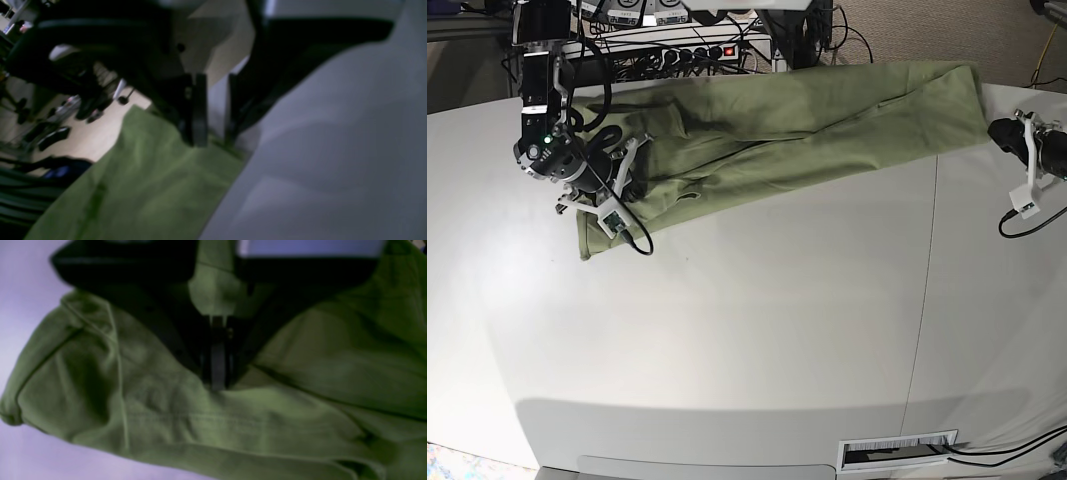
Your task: Fold the T-shirt properly
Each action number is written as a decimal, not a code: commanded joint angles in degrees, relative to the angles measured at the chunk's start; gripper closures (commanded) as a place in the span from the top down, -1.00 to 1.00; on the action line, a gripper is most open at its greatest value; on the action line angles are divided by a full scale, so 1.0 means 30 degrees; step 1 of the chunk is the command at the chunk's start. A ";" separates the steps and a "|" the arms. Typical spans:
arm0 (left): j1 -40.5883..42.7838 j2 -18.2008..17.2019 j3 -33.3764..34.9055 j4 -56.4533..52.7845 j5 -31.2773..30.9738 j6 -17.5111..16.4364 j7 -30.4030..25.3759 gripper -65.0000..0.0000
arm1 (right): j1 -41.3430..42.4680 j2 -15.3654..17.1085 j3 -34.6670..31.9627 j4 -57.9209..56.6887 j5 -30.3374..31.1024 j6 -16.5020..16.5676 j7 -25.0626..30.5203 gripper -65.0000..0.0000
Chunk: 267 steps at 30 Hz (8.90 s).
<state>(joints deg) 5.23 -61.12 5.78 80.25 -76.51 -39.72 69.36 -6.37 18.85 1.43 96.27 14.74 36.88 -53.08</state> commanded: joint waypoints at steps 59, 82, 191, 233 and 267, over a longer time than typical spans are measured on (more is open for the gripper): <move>-0.0051 0.4073 -0.0240 -0.1945 -0.2830 0.1807 0.1880 -0.66 | 0.1960 0.0226 0.0036 -0.0007 -0.3286 -0.3045 -0.0969 -1.00; -0.3985 0.4073 -0.2142 -0.1931 -0.2830 0.0729 0.2033 -1.00 | 0.1974 -0.0860 0.0000 -0.0007 -0.3075 -0.3956 -0.0911 -1.00; -0.1290 1.2575 0.3140 0.6637 1.2968 0.3271 -0.7293 -1.00 | -0.3898 -0.0255 0.7541 0.8743 -0.1909 -0.3920 -0.1727 -0.89; -0.0321 1.2539 0.3155 0.6295 1.3996 0.3300 -0.7133 -1.00 | 0.6258 0.0379 0.7883 -0.6827 0.9114 -0.1778 -0.8699 -0.20; -0.0313 1.2539 0.3155 0.6295 1.4010 0.3228 -0.7286 -1.00 | 0.8524 0.0124 0.5931 -0.8714 1.4644 -0.0197 -0.8973 -0.20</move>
<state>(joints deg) 4.80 -23.18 15.53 98.39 -34.04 -29.78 48.14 17.63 18.22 19.05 68.90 57.74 36.03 -80.79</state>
